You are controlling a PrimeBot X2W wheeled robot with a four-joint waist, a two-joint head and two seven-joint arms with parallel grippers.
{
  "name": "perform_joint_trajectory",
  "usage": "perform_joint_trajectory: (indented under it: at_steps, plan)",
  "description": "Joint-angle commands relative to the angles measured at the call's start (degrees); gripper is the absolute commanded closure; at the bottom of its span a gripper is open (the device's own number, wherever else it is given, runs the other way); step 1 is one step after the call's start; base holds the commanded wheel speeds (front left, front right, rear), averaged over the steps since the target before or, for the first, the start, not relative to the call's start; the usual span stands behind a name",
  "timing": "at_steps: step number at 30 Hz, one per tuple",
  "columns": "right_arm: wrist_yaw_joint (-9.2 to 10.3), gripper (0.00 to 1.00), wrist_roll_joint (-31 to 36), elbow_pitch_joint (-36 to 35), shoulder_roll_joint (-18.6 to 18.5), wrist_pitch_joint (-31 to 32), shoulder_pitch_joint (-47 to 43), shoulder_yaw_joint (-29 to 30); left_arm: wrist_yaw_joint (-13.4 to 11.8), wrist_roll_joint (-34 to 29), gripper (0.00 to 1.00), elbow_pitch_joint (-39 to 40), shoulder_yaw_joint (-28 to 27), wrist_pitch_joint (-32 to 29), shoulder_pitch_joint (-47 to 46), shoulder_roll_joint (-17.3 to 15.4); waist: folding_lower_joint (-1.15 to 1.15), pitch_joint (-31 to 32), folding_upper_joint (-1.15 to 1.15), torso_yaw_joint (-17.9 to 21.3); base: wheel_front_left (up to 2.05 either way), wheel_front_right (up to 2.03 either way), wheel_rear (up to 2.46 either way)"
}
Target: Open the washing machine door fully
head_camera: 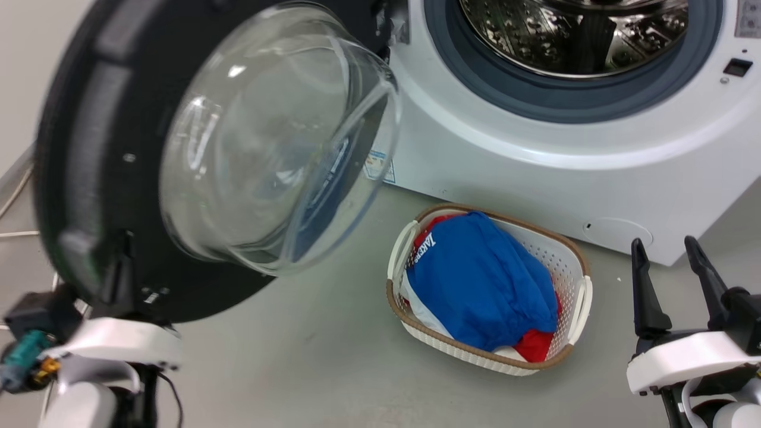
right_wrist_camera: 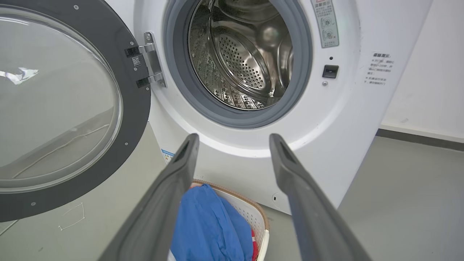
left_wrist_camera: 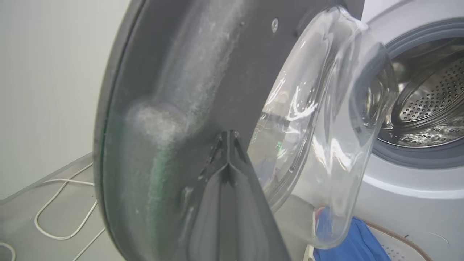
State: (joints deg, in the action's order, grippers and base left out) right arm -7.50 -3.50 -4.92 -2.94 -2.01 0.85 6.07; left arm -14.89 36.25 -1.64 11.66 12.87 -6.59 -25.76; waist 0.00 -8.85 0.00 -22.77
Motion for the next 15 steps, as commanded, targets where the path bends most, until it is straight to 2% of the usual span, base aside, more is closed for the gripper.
perform_joint_trajectory:
  at_steps: [1,9,11,15]
  plan:
    - [0.01,0.00,0.56,-0.57,0.09,0.31,1.02,-0.08,0.68,0.72,1.00,-1.68,-2.09,0.75,-1.99,-0.94,0.00,-1.29,0.00,1.09,0.00,0.00,0.00]
    - [0.01,0.00,1.06,-1.82,0.10,1.37,2.74,0.15,4.50,2.81,1.00,-10.08,-8.30,2.09,-7.49,-2.89,0.00,-4.10,0.00,2.74,0.00,0.00,0.00]
    - [0.01,0.00,1.39,-2.11,0.10,1.61,3.22,0.16,6.48,2.62,1.00,-14.25,-10.73,2.29,-9.80,-3.78,0.00,-4.82,0.00,3.37,0.00,0.00,0.00]
    - [0.01,0.00,1.36,-2.17,0.10,1.70,3.73,0.33,8.59,0.63,1.00,-17.67,-14.51,2.42,-12.28,-3.11,0.00,-5.22,0.00,3.88,0.00,0.00,0.00]
